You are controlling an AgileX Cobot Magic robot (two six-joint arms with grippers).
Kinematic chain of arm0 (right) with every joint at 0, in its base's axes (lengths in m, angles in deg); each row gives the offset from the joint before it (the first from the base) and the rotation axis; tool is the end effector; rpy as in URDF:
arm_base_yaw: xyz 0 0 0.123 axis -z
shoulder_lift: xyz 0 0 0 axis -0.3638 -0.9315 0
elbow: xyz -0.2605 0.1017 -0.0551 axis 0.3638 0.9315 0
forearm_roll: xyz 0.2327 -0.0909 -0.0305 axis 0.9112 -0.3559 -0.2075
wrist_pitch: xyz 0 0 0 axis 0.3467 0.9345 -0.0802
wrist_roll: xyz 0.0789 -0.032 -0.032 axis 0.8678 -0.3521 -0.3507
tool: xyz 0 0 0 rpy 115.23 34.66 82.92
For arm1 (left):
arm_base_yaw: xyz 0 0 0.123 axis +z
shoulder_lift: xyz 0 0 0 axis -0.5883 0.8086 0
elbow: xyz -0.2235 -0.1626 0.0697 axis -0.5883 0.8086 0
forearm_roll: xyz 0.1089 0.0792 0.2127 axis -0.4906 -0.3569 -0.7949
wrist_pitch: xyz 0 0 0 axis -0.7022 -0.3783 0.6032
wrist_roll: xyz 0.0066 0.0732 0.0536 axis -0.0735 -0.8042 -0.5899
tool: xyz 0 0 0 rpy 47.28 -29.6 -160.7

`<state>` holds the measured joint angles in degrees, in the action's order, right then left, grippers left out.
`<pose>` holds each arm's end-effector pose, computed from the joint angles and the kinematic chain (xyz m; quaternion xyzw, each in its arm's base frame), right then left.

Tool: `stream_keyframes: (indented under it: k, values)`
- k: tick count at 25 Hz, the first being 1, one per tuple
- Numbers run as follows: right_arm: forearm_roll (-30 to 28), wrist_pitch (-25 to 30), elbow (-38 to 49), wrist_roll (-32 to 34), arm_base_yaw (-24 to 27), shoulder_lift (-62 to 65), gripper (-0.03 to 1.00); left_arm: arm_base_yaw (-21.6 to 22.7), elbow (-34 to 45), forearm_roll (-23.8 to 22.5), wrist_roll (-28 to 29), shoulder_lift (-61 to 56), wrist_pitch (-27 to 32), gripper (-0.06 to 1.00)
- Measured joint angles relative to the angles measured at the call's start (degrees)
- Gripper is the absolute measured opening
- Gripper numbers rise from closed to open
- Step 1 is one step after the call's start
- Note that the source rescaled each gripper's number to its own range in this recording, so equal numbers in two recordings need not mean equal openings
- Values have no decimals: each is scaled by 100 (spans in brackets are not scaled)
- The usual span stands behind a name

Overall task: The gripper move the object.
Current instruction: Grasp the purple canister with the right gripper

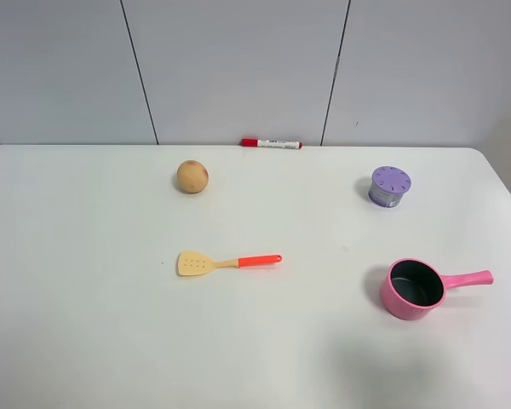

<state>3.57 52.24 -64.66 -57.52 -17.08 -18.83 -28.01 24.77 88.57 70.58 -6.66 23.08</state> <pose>-0.0056 -0.0012 0.2777 0.0320 0.8519 -0.0292 0.5220 -0.0061 -0.0075 0.2805 0.0076 0.8481 0.0366 0.5285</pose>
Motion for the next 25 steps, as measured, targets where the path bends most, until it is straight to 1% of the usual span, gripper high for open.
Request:
stream_keyframes:
  k: [1,25]
  values:
    - [0,0,0,0,0,0,98,0,0,0,0,0,0,100]
    - [0,0,0,0,0,0,98,0,0,0,0,0,0,100]
